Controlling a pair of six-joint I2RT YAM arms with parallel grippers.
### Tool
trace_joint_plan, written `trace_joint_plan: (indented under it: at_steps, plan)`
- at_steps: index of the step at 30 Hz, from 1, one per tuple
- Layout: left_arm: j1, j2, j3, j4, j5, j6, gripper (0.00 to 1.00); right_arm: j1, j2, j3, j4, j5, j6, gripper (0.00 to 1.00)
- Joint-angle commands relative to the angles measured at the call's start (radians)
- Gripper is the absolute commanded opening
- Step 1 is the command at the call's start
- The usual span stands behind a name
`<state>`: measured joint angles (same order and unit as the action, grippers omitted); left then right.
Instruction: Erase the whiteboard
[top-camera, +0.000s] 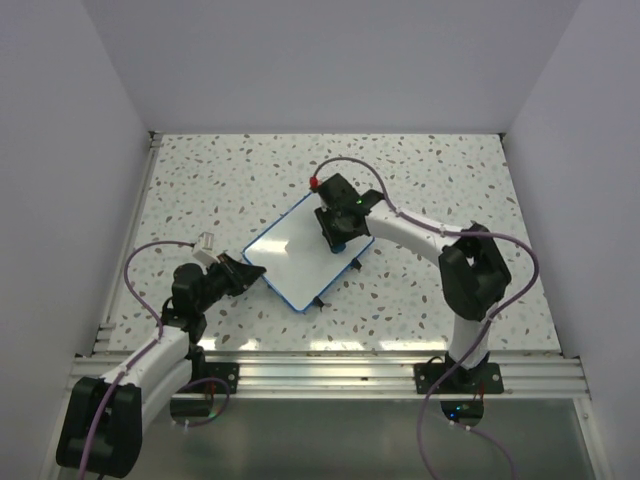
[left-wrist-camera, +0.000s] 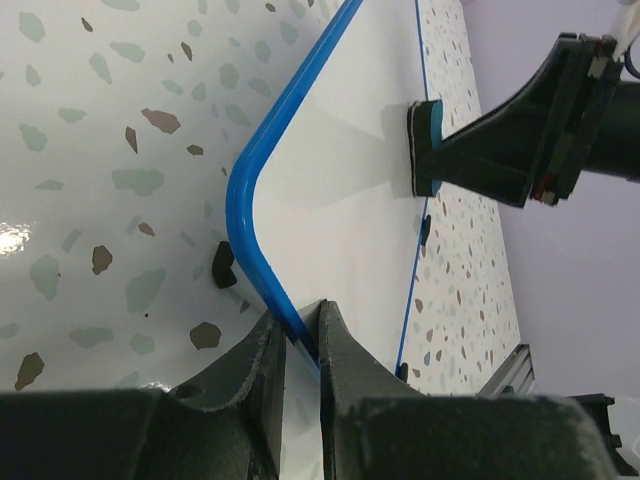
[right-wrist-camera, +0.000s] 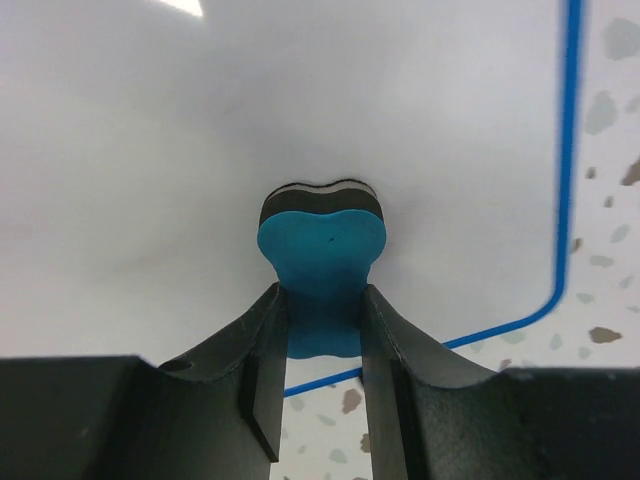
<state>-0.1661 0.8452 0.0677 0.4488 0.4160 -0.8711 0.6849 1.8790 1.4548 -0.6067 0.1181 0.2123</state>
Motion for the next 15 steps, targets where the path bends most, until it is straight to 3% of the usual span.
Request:
trace_joint_plan:
  at_steps: [1, 8, 15]
  plan:
    - [-0.007, 0.008, -0.12, -0.075, -0.017, 0.109, 0.0, 0.106, -0.053, -0.046, 0.025, -0.024, 0.045, 0.0]
    - [-0.007, 0.014, -0.117, -0.075, -0.02, 0.109, 0.0, 0.289, -0.118, -0.158, 0.071, 0.002, 0.136, 0.0]
    - [-0.007, 0.015, -0.12, -0.073, -0.02, 0.109, 0.0, 0.286, -0.173, -0.202, 0.068, 0.09, 0.125, 0.0]
